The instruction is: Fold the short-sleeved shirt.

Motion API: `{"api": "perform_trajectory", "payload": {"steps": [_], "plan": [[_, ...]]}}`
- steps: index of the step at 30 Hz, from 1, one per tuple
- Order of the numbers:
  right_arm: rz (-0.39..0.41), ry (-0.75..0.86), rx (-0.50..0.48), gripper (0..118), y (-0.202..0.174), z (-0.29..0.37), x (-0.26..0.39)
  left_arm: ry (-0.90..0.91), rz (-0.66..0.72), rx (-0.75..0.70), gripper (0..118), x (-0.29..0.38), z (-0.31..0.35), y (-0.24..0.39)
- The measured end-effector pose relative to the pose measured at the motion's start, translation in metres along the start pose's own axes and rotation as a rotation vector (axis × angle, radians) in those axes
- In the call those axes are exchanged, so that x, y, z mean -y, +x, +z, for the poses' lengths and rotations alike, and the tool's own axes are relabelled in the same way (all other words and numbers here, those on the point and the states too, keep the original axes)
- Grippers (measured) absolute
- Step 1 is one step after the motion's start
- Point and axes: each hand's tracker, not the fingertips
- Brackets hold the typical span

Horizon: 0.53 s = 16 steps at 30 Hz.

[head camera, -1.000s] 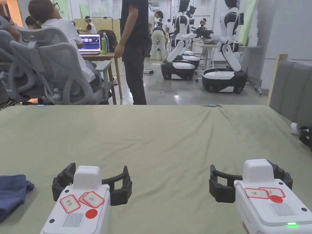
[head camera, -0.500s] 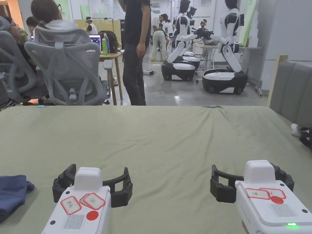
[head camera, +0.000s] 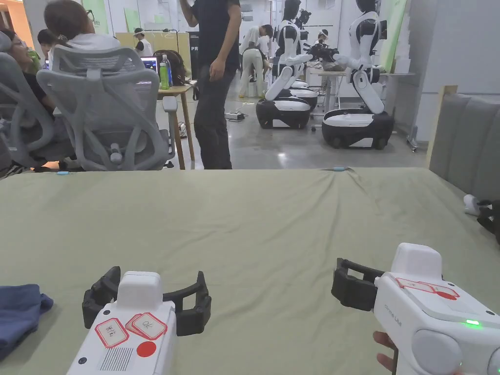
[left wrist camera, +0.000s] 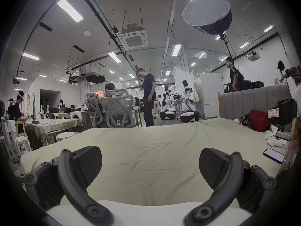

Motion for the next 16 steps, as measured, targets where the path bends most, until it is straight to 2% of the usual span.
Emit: {"api": "perform_trajectory", "payload": {"steps": [7,9,10,14,16], "plan": [[-0.025,-0.015,-0.029,118,0.0,-0.008,0.004,-0.003,-0.011,-0.003,118,-0.004,-0.002,0.0],[-0.035,-0.002,-0.083,118,-0.001,0.0,0.003,-0.001,-0.012,-0.004,118,-0.006,0.007,0.004],[-0.032,-0.006,-0.072,118,0.001,0.0,0.002,0.0,-0.018,-0.006,118,-0.006,0.007,0.005],[0.062,0.074,0.031,118,-0.006,0.006,0.004,-0.001,-0.01,-0.009,118,-0.007,0.01,0.005],[0.094,0.074,0.036,118,-0.006,0.006,0.003,-0.001,-0.004,-0.008,118,-0.007,0.011,0.004]]}}
